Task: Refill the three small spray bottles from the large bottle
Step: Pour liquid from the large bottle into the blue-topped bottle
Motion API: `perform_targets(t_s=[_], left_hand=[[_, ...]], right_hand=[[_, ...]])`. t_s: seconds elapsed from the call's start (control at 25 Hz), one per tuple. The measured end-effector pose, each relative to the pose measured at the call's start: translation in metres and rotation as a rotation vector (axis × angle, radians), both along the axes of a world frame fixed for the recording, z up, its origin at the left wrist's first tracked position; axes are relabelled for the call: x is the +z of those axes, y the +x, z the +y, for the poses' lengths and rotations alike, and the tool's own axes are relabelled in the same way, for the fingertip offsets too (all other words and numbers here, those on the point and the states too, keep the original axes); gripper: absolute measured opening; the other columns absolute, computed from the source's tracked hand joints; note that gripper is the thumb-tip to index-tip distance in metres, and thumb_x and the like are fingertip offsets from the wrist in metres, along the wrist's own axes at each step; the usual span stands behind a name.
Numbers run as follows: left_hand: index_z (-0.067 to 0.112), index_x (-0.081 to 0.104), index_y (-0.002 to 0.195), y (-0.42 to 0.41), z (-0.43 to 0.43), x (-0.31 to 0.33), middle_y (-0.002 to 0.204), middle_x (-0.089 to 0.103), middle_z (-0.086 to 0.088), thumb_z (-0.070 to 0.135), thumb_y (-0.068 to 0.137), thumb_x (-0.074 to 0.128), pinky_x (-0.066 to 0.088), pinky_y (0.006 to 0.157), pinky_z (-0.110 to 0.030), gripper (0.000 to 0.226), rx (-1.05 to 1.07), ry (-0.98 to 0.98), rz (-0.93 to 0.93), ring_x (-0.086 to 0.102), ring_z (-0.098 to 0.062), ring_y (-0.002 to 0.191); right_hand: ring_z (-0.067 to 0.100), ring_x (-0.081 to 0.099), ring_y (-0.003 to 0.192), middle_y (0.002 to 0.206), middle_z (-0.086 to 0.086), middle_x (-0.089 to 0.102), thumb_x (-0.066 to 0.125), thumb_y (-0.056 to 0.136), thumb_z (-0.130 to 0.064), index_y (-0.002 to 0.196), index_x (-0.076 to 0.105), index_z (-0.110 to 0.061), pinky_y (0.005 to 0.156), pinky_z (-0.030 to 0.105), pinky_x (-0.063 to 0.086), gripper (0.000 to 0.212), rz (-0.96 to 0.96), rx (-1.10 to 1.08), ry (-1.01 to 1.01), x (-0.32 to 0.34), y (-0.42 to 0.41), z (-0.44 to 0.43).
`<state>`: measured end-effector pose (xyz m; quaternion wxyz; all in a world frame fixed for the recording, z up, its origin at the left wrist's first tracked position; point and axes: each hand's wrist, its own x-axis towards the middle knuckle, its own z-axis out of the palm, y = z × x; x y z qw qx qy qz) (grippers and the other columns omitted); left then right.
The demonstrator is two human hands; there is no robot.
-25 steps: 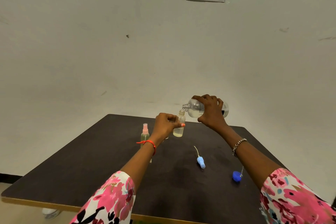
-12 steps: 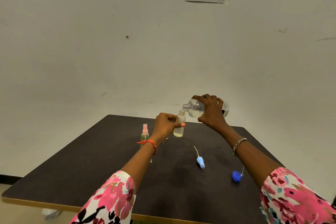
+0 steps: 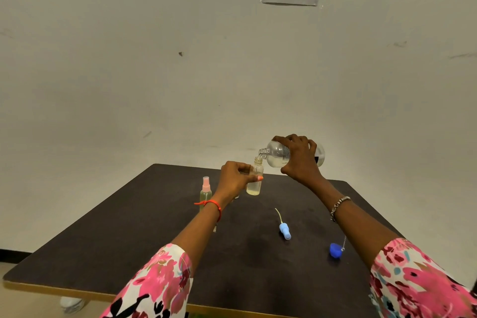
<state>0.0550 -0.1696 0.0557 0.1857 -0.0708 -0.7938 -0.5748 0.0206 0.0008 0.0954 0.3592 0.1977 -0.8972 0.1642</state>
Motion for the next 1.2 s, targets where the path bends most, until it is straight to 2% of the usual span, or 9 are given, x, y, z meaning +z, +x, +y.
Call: perform_targets(t_s=[0.52, 0.8, 1.04, 1.2], left_hand=[[-0.003, 0.064, 0.109, 0.0006, 0.0004, -0.0005, 0.112, 0.067, -0.018, 0.013, 0.07, 0.077, 0.053, 0.09, -0.039, 0.043, -0.008, 0.029, -0.009, 0.063, -0.028, 0.102], [-0.002, 0.064, 0.109, -0.0018, -0.0005, -0.0024, 0.111, 0.067, -0.017, 0.014, 0.07, 0.077, 0.054, 0.085, -0.035, 0.044, -0.007, 0.037, -0.007, 0.063, -0.025, 0.098], [-0.002, 0.064, 0.11, -0.0023, 0.0002, -0.003, 0.112, 0.067, -0.017, 0.014, 0.07, 0.077, 0.05, 0.074, -0.026, 0.045, -0.006, 0.028, -0.005, 0.059, -0.015, 0.087], [-0.002, 0.064, 0.11, -0.003, 0.0, -0.0033, 0.112, 0.067, -0.018, 0.013, 0.07, 0.077, 0.052, 0.078, -0.028, 0.045, -0.025, 0.04, 0.001, 0.061, -0.017, 0.09]], right_hand=[[0.027, 0.042, 0.11, 0.112, 0.007, 0.054, 0.066, 0.057, 0.002, 0.121, 0.052, -0.026, 0.091, 0.031, 0.016, 0.071, -0.001, -0.008, 0.01, -0.0001, 0.0014, -0.0003], [0.027, 0.043, 0.109, 0.112, 0.008, 0.054, 0.066, 0.057, 0.002, 0.121, 0.052, -0.026, 0.091, 0.031, 0.016, 0.072, 0.001, -0.013, 0.01, 0.0, 0.0008, -0.0013], [0.027, 0.042, 0.11, 0.112, 0.008, 0.054, 0.067, 0.057, 0.002, 0.121, 0.052, -0.026, 0.09, 0.03, 0.016, 0.071, -0.004, -0.006, 0.008, -0.0006, -0.0002, -0.0003], [0.027, 0.043, 0.109, 0.111, 0.007, 0.054, 0.067, 0.057, 0.001, 0.121, 0.052, -0.026, 0.088, 0.029, 0.014, 0.071, 0.002, -0.01, 0.018, -0.0001, -0.0012, 0.0002]])
